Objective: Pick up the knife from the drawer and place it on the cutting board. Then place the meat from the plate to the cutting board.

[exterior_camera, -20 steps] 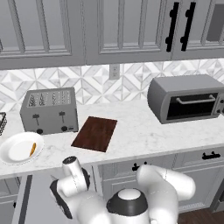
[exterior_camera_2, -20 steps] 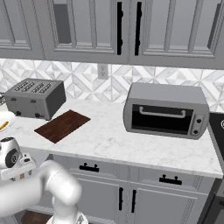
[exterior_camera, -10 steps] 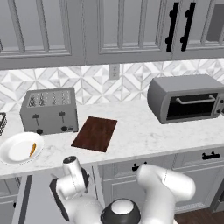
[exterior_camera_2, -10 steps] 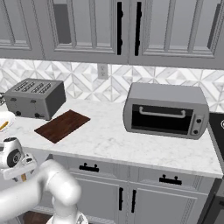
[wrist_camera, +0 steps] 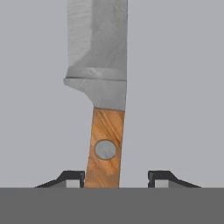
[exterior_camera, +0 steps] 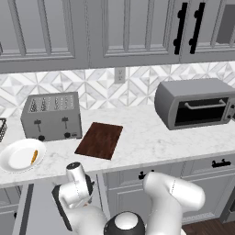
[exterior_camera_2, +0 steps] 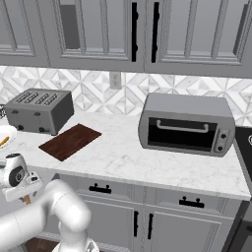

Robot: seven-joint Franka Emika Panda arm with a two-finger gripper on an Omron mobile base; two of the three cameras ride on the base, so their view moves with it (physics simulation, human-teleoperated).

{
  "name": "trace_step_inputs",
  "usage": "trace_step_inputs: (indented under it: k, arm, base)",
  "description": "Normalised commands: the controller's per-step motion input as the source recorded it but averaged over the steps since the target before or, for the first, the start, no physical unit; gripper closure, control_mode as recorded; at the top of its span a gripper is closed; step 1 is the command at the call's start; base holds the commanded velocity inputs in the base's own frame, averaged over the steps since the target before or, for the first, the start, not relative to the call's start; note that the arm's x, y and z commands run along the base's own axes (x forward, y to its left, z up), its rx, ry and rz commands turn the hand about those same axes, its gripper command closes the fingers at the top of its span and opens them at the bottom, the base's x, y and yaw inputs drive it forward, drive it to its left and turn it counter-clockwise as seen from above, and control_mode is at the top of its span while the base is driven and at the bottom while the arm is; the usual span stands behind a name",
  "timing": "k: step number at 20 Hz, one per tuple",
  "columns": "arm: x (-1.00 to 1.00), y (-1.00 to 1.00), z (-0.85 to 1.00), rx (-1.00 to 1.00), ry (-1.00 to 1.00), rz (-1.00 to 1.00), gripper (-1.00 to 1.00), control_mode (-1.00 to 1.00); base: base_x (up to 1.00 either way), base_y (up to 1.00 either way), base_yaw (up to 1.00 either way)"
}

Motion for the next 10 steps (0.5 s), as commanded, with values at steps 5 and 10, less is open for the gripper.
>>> trace_step_inputs:
  k: [5, 10]
  arm:
    - [-0.18, 0.0, -0.02, 0.0, 0.0, 0.0, 1.0, -1.0]
    - [-0.31, 0.0, -0.01, 0.0, 0.02, 0.0, 1.0, -1.0]
  base:
    - [0.0, 0.0, 0.0]
    - [0.0, 0.0, 0.0]
